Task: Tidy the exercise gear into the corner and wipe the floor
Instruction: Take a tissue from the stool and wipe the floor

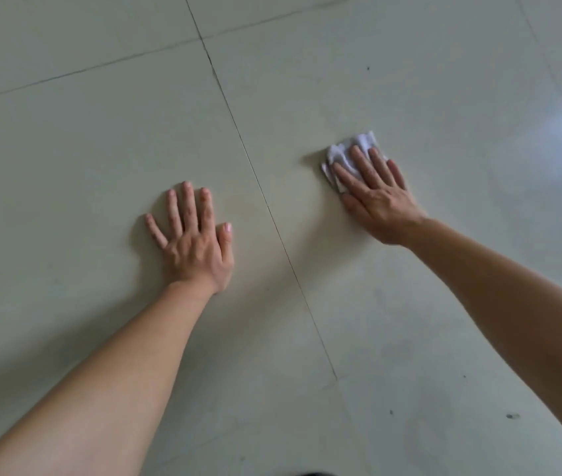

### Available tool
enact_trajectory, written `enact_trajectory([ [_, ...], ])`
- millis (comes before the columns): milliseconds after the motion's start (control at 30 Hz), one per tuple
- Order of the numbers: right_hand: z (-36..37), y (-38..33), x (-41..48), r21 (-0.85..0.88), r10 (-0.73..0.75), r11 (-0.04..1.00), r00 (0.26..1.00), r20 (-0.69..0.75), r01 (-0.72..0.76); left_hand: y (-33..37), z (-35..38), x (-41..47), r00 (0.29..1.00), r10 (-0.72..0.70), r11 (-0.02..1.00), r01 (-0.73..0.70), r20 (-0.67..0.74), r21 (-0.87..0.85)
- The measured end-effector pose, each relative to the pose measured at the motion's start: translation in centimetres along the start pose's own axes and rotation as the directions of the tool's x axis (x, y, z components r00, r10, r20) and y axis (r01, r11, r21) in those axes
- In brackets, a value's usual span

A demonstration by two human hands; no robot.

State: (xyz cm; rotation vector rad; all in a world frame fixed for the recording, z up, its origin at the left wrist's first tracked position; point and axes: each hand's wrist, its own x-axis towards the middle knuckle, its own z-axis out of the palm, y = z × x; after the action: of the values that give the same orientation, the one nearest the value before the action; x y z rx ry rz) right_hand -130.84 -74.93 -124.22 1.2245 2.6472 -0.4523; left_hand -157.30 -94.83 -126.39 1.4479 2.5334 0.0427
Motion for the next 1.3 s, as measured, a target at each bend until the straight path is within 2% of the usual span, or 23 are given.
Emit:
enact_trajectory([
  [100, 1.7, -4.8, -1.5, 0.135, 0.276, 0.953, 0.961, -0.027, -0.270, 0.1, -0.3, 0.2, 0.999, 0.019, 1.000, -0.018, 0.046, -0.013],
  [167, 3.8, -9.7, -3.9, 0.198, 0.364, 0.918, 0.929, -0.071, -0.344, 0.5, -1.0, 0.5, 0.996, -0.004, 1.000, 0.001, 0.094, 0.022],
  [233, 6.0, -14.0, -8.4, 0.214, 0.310, 0.932, 0.949, -0.052, -0.292, 1.5, -2.2, 0.6, 0.984, -0.046, 0.998, 0.037, 0.173, 0.055],
  [300, 7.2, -16.8, -13.2, 0.221, 0.256, 0.942, 0.967, 0.013, -0.253, 2.6, -3.6, -0.2, 0.961, -0.019, 0.995, -0.008, 0.277, 0.098],
  [367, 7.2, -17.4, -16.7, 0.213, 0.236, 0.944, 0.967, 0.093, -0.251, 3.9, -5.1, -1.8, 0.915, 0.052, 0.987, -0.107, 0.400, 0.116],
  [433, 6.6, -16.9, -19.2, 0.182, 0.219, 0.951, 0.961, 0.167, -0.248, 5.2, -6.7, -3.5, 0.851, 0.063, 0.990, -0.118, 0.522, 0.072],
  [500, 6.1, -15.8, -20.7, 0.169, 0.203, 0.956, 0.955, 0.217, -0.241, 6.5, -7.5, -4.4, 0.819, 0.079, 0.993, -0.114, 0.569, 0.026],
  [633, 6.3, -12.0, -18.3, 0.151, 0.144, 0.974, 0.976, 0.164, -0.169, 7.8, -5.9, -3.6, 0.886, 0.132, 0.988, -0.151, 0.445, 0.007],
  [767, 4.4, -5.4, -10.5, 0.210, 0.366, 0.907, 0.930, 0.034, -0.364, 7.4, -3.1, -4.3, 0.931, 0.170, 0.983, -0.181, 0.323, 0.006],
  [867, 2.6, -1.5, -6.1, 0.269, 0.491, 0.838, 0.871, 0.004, -0.474, 7.1, -2.0, -4.9, 0.961, 0.150, 0.987, -0.157, 0.231, 0.014],
  [933, 3.0, -2.1, -6.2, 0.322, 0.585, 0.767, 0.811, 0.003, -0.555, 7.5, -2.0, -4.5, 0.972, 0.145, 0.989, -0.149, 0.187, 0.006],
  [1000, 4.5, -5.5, -9.2, 0.345, 0.641, 0.729, 0.766, -0.040, -0.592, 8.3, -2.1, -3.8, 0.973, 0.149, 0.988, -0.153, 0.173, 0.008],
  [1100, 8.1, -14.2, -18.2, 0.315, 0.576, 0.788, 0.814, -0.072, -0.529, 9.2, -1.7, -3.2, 0.968, 0.115, 0.992, -0.121, 0.223, 0.015],
  [1167, 10.0, -17.8, -24.0, 0.324, 0.509, 0.820, 0.860, -0.037, -0.471, 9.2, -1.0, -3.3, 0.969, 0.112, 0.993, -0.115, 0.220, 0.002],
  [1233, 10.8, -16.2, -25.9, 0.285, 0.401, 0.880, 0.916, -0.014, -0.381, 9.0, -0.4, -3.2, 0.973, 0.126, 0.992, -0.127, 0.193, -0.007],
  [1300, 10.1, -11.6, -24.4, 0.221, 0.382, 0.903, 0.924, -0.016, -0.369, 9.0, -0.2, -3.1, 0.977, 0.119, 0.993, -0.117, 0.179, -0.022],
])
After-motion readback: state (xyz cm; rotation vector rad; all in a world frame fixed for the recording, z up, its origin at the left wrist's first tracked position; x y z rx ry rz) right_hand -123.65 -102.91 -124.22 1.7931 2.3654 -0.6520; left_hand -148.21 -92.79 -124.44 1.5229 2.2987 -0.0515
